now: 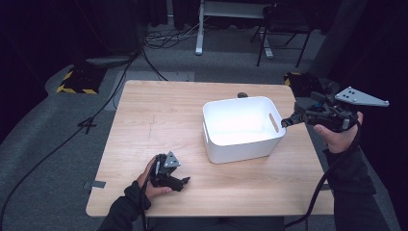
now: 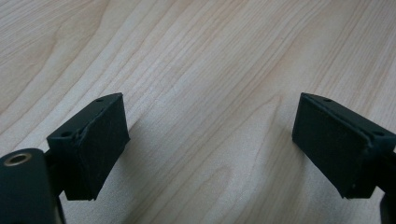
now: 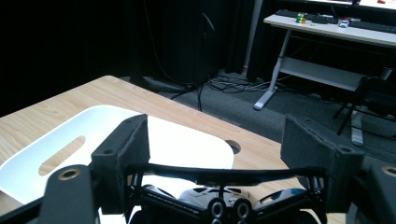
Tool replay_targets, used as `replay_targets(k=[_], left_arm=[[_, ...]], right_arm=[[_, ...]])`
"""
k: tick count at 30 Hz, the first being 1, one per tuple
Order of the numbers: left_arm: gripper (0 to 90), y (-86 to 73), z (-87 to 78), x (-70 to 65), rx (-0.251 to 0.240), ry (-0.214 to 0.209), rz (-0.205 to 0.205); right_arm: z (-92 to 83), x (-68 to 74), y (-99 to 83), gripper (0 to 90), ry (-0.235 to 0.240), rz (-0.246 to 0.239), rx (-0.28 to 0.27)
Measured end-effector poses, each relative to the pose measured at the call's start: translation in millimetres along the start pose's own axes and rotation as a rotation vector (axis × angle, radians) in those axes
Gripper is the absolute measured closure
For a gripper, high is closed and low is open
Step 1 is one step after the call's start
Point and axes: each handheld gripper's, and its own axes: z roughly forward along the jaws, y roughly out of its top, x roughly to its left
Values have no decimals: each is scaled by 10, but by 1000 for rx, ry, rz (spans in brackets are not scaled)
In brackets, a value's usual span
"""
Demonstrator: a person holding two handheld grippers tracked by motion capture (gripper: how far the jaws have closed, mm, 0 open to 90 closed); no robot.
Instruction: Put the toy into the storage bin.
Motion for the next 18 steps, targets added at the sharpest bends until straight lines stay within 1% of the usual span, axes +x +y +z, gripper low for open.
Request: replay_targets(k=[2,6,8,10,11,15,18], left_arm=[[109,0,0,0,0,0,0],[109,0,0,0,0,0,0],[109,0,0,0,0,0,0],[109,0,0,0,0,0,0],[109,0,0,0,0,0,0],[109,0,0,0,0,0,0],[109,0,0,0,0,0,0]], right_arm=[[31,21,9,246,3,1,0],[88,60,18,247,17,-10,5],[121,82,19,246,23,-4,5],[149,89,17,246,27,-17,12],[170,102,17,246,29,-6,10],[234,123,8,246,42,-14,16],[285,152,4,246,45,-9,22]])
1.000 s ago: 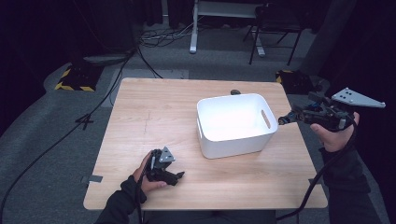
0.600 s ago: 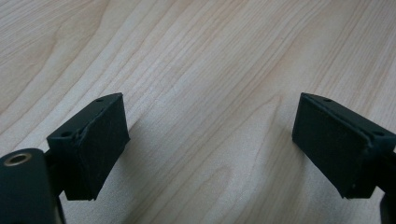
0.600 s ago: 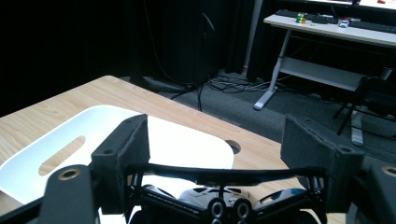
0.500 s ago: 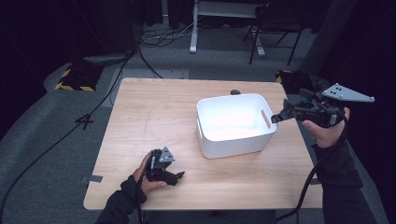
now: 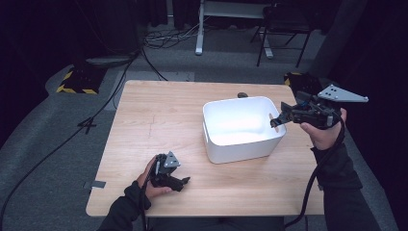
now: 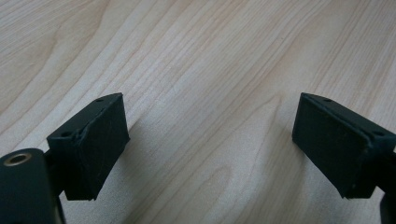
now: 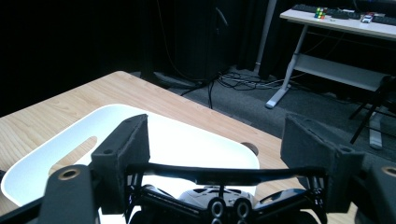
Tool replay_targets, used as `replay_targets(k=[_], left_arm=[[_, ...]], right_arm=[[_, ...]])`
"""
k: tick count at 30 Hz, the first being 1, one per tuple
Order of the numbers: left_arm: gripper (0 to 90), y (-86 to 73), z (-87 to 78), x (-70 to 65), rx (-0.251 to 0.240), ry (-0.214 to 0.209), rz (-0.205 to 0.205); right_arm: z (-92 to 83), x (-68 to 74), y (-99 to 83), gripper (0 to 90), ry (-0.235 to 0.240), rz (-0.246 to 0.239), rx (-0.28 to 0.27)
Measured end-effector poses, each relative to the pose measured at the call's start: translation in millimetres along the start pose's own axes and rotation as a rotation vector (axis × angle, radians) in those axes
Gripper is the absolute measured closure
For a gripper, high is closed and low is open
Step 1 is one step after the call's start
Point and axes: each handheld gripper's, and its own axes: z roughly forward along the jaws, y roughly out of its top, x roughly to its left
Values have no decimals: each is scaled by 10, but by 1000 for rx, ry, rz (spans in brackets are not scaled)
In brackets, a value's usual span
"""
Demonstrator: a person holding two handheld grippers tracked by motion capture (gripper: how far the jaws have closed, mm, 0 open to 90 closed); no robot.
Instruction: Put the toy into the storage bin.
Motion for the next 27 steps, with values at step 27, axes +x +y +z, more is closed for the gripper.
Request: replay_targets(k=[27], left_arm=[[109,0,0,0,0,0,0]], right_arm=[[410,119,-89,246,43,-18,58]])
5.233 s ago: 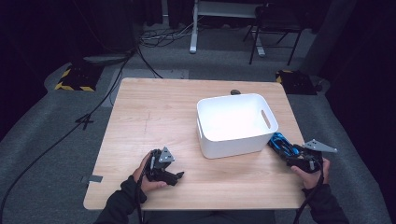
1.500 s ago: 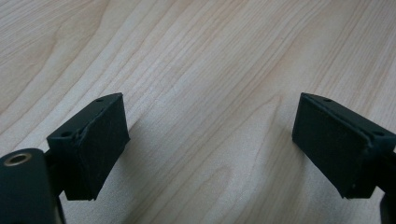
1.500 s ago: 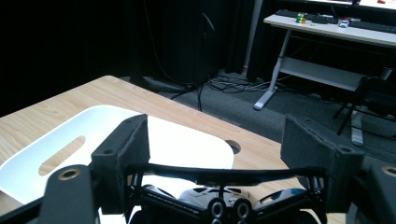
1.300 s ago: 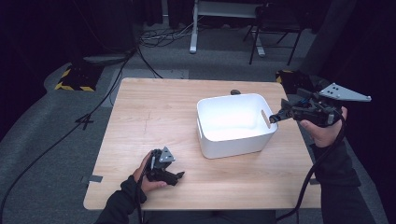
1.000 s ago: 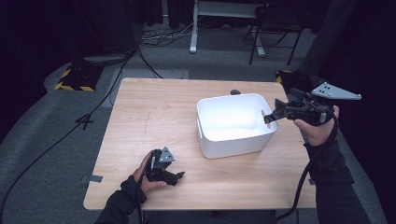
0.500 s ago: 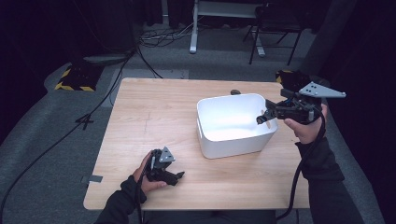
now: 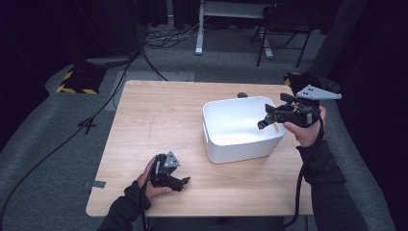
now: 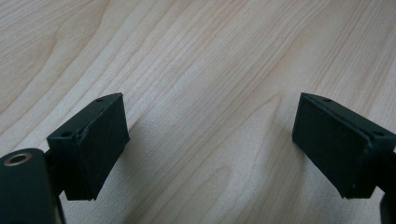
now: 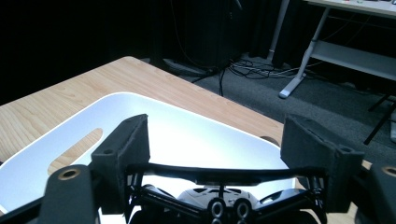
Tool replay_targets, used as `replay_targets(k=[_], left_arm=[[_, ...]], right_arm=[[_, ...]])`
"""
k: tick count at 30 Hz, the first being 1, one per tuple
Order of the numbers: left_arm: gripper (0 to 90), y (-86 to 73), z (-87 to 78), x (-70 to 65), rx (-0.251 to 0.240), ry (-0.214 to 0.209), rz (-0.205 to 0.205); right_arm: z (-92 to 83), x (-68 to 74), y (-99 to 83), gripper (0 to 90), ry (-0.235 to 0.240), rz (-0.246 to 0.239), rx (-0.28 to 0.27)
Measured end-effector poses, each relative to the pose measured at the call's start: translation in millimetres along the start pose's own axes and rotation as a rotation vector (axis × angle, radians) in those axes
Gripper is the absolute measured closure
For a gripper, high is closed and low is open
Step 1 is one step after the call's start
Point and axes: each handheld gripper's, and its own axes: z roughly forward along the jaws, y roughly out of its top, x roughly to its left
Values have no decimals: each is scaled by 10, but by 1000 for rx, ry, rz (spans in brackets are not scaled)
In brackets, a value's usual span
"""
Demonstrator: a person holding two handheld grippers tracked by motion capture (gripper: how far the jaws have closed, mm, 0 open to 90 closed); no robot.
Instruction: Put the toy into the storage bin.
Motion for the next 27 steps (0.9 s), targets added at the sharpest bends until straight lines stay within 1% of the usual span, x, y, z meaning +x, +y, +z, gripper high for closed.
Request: replay_targets(k=[6,8,9,10,12,14,20,21,24,27], left_arm=[[109,0,0,0,0,0,0],[109,0,0,0,0,0,0],[109,0,0,0,0,0,0],[110,0,0,0,0,0,0],[109,0,0,0,0,0,0],[109,0,0,0,0,0,0],[109,0,0,0,0,0,0],[110,0,0,0,0,0,0],[109,0,0,0,0,0,0],[110,0,0,0,0,0,0]], right_arm=[[92,7,-38,246,3,15,22],[131,1,-53,246,5,10,25],[141,6,-57,246,4,19,28],[154,-1,-65,246,3,8,33],[183,10,-76,247,7,21,38],[215,7,-89,246,10,11,43],[304,23,-134,246,14,18,66],[314,19,-145,246,11,13,73],[352,9,-181,246,17,17,83],[389,2,-220,246,12,22,97]])
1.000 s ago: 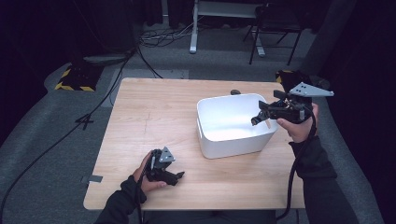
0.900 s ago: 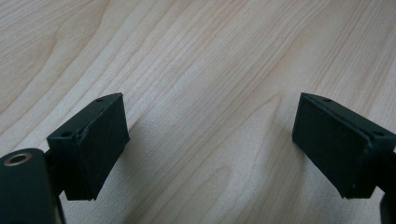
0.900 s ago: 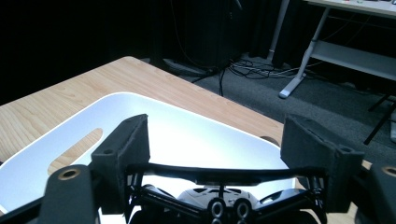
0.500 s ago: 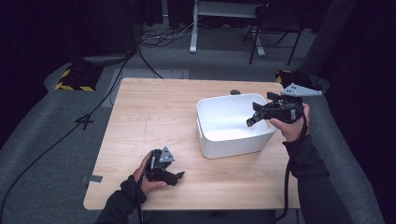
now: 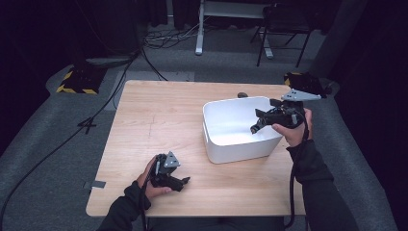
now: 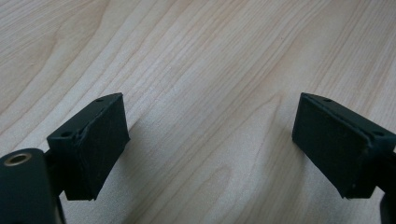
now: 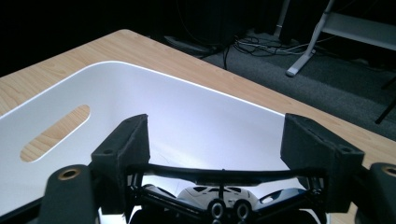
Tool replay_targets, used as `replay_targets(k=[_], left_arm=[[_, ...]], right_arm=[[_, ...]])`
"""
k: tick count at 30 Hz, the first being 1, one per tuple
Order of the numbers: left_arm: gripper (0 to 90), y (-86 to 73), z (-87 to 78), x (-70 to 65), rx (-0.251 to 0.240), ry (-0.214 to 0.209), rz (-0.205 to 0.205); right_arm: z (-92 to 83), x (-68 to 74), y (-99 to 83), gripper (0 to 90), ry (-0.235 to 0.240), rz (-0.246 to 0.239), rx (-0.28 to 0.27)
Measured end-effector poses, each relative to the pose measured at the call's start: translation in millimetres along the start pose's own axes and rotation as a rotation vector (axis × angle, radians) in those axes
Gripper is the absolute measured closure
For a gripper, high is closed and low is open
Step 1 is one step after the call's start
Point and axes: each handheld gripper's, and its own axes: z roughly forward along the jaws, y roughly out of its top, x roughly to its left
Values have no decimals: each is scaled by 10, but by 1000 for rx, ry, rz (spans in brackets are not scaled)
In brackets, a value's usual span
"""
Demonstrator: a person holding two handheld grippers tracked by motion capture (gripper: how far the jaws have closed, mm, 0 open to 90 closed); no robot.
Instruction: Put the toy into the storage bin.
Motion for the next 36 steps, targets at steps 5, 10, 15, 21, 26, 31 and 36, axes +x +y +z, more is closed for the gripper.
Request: replay_targets(k=[5,10,15,21,26,31,36], left_arm=[[110,0,0,-1,0,1,0],[110,-1,-1,-2,0,1,-1],[110,-2,-1,-4,-1,2,-4],[111,-2,-1,-4,-1,2,-4],[111,-2,0,-4,-1,2,-4],[110,-2,-1,-4,0,2,-4],[111,-2,0,-4,-1,2,-4]], right_arm=[[52,-26,-48,246,-4,-3,25],[112,-44,-96,246,-3,3,56],[148,-54,-134,246,7,-25,95],[168,-81,-173,246,16,-24,126],[191,-84,-199,246,25,-33,152],[224,-91,-237,246,39,-31,185],[230,-105,-268,245,48,-42,213]])
